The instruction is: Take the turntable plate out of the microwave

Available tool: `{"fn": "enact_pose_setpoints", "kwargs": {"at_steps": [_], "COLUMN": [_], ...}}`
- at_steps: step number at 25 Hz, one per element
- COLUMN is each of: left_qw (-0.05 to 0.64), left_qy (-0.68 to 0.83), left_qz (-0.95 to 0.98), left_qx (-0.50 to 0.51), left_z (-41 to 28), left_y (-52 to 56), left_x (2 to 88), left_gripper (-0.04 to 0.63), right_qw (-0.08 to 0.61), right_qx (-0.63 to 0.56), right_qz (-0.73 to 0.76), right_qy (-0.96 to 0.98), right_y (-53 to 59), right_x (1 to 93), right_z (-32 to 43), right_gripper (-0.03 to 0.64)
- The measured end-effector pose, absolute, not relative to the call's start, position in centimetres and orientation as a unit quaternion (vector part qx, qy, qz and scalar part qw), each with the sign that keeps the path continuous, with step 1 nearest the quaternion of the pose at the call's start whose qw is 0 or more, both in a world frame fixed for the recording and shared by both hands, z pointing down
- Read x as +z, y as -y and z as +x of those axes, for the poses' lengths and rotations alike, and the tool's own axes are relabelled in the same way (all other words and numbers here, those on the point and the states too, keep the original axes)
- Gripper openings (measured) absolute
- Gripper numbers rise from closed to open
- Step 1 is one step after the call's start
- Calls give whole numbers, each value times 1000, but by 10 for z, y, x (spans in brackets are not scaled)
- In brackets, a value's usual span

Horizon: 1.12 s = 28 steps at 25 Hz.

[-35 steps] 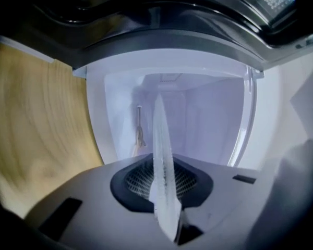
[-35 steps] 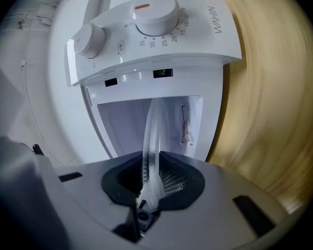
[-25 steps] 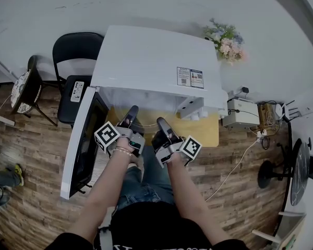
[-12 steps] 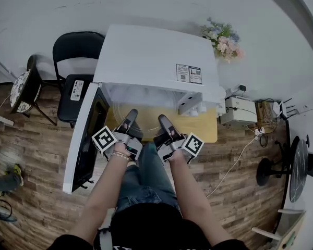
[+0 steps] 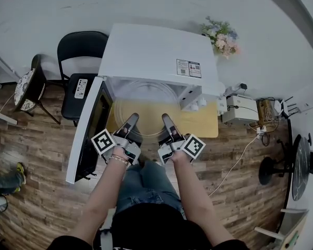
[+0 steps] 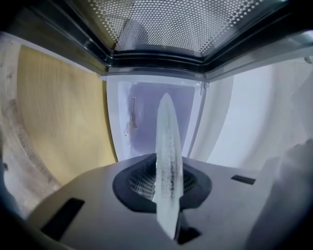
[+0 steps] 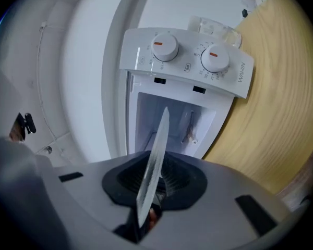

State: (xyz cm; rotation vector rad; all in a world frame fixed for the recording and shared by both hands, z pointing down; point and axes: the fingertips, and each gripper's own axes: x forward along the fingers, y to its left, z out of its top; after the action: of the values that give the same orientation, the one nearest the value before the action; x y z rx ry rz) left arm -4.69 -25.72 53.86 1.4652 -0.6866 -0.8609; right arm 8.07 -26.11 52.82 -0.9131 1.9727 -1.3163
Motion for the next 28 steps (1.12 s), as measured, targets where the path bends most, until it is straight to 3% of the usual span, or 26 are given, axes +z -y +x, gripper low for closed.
{"fn": "enact_pose_setpoints", "kwargs": {"at_steps": [6,15,28], "left_qw": [599,533,364], "left_qy": [294,321,367], "left_qz": [654,703,810], "left_qx": [-356,-345,-275], "left_z": [-38,-15,-3], "left_y": [239,197,168], "left_x": [530,493,427], "left_gripper": [31,31,69], "right_qw": [276,229,225], "right_qx": [-501,-478,-365], "right_qz": [-315,-302,-291], "right_qy": [-757,-793,-855], "right_y": [249,208,176], "right_x": [521,494,426], "right_z": [85,104,114], "right_gripper": [54,67,86]}}
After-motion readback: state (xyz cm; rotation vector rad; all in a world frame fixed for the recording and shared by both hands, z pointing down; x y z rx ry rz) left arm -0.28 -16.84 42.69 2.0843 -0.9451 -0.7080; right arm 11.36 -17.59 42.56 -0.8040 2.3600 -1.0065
